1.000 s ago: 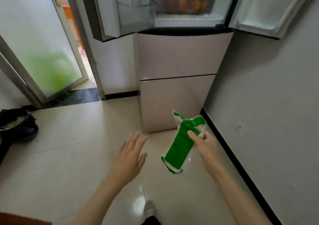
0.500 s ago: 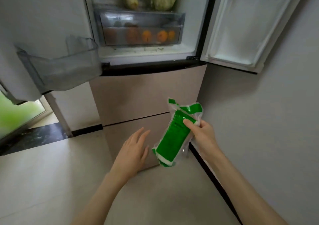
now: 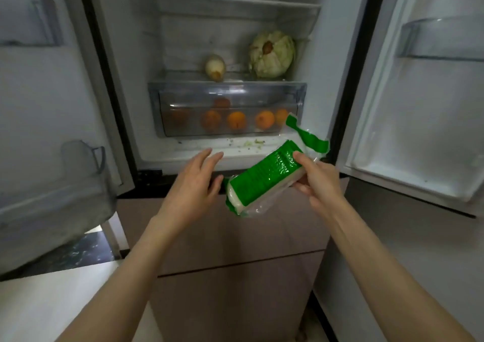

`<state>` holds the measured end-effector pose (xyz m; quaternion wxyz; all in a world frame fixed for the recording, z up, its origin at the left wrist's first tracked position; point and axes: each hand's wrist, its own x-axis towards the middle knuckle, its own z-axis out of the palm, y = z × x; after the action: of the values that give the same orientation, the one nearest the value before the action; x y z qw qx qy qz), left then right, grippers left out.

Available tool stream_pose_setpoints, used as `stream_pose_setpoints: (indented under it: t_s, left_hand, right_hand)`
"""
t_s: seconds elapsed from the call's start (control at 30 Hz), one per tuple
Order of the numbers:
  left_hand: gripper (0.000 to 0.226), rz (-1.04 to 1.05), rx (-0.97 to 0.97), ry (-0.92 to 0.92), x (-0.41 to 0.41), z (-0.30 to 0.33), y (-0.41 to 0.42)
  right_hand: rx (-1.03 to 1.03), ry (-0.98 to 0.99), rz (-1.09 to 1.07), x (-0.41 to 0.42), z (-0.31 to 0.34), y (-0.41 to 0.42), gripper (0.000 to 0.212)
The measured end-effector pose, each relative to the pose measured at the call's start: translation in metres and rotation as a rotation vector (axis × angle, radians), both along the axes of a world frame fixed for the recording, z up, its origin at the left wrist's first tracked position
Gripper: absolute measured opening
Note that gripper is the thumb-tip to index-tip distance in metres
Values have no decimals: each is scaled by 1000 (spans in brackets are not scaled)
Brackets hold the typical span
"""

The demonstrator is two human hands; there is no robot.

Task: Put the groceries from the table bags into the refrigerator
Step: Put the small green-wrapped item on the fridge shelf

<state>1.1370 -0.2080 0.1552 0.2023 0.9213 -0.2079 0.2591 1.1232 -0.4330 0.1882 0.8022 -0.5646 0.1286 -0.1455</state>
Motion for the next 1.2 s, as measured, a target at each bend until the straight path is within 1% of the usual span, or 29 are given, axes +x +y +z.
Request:
stream_pose_setpoints:
  t_s: [0.2, 0.33, 0.47, 0.53, 0.63, 0.73, 0.77, 0.83, 0.87, 0.97, 1.03, 1.07, 1.13, 1.2]
  left_hand:
    - [47, 114, -78, -122, 92, 73, -8]
    - [47, 218, -106, -128, 142, 106, -1]
    - [47, 266, -13, -80, 194, 118, 3]
    - [48, 268, 38, -65, 222, 118, 6]
    - [49, 286, 94, 23, 259, 117, 9]
    - [50, 303, 110, 90, 287, 114, 13]
    - [50, 309, 124, 98, 295, 111, 15]
    - [48, 328, 174, 79, 305, 103, 20]
    - [51, 340, 202, 50, 308, 98, 22]
    - [74, 348, 208, -69, 311, 89, 25]
    - [73, 343, 184, -89, 313, 88, 25]
    - [72, 341, 177, -93, 313, 88, 25]
    - [74, 342, 171, -121, 313, 87, 25]
    - [73, 348, 171, -143, 314, 84, 25]
  right_hand:
    - [36, -80, 67, 96, 66, -14, 6]
    - [222, -133, 52, 151, 101, -12, 10]
    - [418, -158, 54, 207, 127, -2, 18]
    - [471, -144, 15, 232, 135, 5, 22]
    - [493, -116, -68, 263, 140, 20, 26]
    - [492, -104, -113, 292, 141, 34, 13]
    - [485, -101, -121, 300, 141, 38, 19]
    - [448, -88, -155, 313, 141, 47, 35]
    - [414, -77, -177, 318, 140, 51, 40]
    - [306, -76, -155, 327, 136, 58, 44]
    - [244, -87, -81, 329, 132, 56, 42]
    - [175, -92, -48, 328, 131, 54, 41]
    - [-73, -84, -14, 327, 127, 48, 39]
    - [-381, -65, -8, 324, 123, 40, 52]
